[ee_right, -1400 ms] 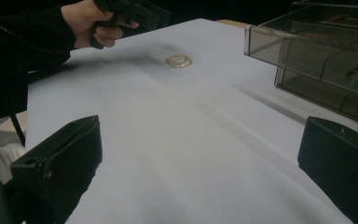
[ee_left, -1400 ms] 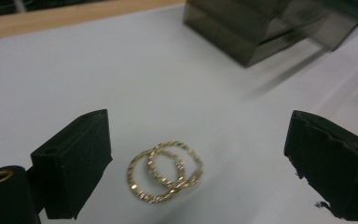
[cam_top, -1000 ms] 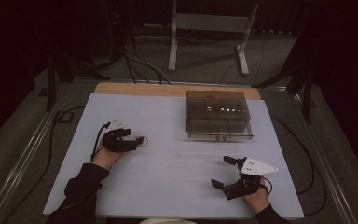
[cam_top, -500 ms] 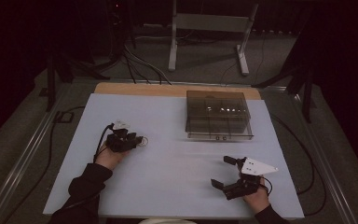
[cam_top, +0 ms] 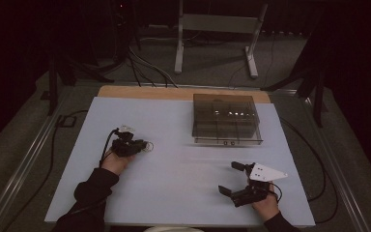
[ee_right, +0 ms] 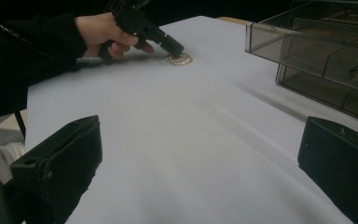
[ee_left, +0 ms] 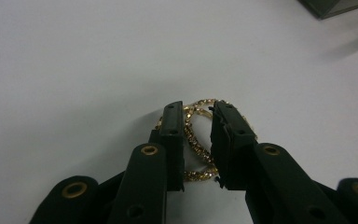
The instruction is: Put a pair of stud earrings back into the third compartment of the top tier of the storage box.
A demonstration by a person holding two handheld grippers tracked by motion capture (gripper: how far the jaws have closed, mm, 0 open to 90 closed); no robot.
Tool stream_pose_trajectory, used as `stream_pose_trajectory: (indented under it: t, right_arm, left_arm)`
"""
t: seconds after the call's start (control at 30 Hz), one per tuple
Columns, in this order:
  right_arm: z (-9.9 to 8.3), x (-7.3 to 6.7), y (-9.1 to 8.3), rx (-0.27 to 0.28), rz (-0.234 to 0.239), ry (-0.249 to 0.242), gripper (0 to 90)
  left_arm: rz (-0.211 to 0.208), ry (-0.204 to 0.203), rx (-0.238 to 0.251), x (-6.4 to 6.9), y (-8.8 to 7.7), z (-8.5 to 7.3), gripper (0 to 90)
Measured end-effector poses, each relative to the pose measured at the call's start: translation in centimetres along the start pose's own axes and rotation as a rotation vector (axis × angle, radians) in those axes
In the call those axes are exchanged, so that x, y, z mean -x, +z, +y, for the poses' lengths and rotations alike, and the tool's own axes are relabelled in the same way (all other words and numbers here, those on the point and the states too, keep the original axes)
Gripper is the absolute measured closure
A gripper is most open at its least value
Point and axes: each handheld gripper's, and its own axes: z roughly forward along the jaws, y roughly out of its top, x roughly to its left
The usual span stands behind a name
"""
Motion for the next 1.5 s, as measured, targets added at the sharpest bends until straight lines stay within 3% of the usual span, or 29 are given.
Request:
stream_pose_trajectory:
  t: [0.3,0.6,0.97,1.5]
  right_arm:
    - [0.0,0.0,0.1,-0.002,0.001,-0.002,0.0]
    - [0.0,0.0,0.0,0.001,0.0,0.004,0.0]
    - [0.0,0.0,0.0,0.002,-0.004,0.007,0.0]
    - [0.0,0.1,-0.1,0.003,-0.003,0.011,0.0]
  left_arm:
    - [0.027,-0.002,-0.013,0.4,0.1,0.1,85.9]
    - [0.053,0.023,-0.003,0.9,-0.2,0.5,87.3]
    - [0.024,0.032,0.024,1.5,-1.3,1.1,87.3]
    - [-0.021,0.077,0.064,4.1,-2.5,3.2,87.4]
